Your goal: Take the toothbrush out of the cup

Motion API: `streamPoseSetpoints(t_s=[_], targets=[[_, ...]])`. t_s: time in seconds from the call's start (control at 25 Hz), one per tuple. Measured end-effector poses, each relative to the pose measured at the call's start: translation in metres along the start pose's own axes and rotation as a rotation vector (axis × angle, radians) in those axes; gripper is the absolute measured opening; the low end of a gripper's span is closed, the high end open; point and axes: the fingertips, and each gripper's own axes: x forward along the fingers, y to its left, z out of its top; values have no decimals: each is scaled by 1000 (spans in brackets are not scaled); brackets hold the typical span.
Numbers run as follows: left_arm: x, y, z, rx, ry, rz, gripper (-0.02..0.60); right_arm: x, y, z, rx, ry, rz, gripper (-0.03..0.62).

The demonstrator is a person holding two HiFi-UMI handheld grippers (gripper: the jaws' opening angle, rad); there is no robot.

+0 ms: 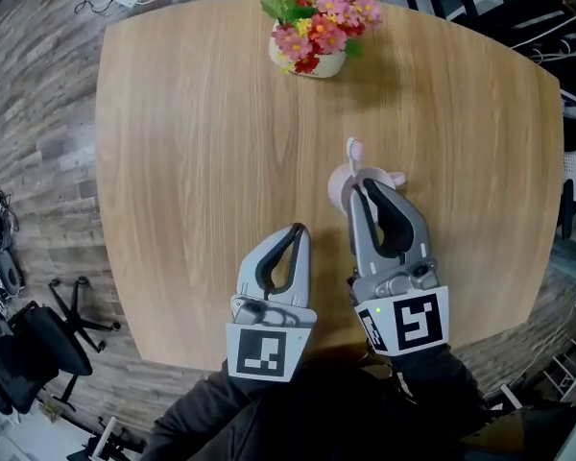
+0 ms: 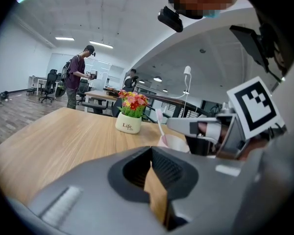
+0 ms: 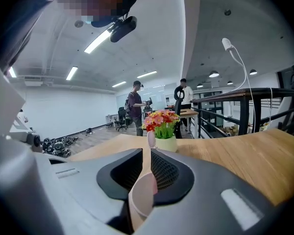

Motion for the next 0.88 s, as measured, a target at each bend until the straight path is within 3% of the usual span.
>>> streamPoseSetpoints(t_s=[0.6, 0.88], targets=[[-3, -15, 2, -22, -24, -55, 8, -11, -6, 5, -40, 23, 14, 69], [-7, -22, 4, -25, -37, -64, 8, -11, -5, 13, -47, 43, 64, 83]])
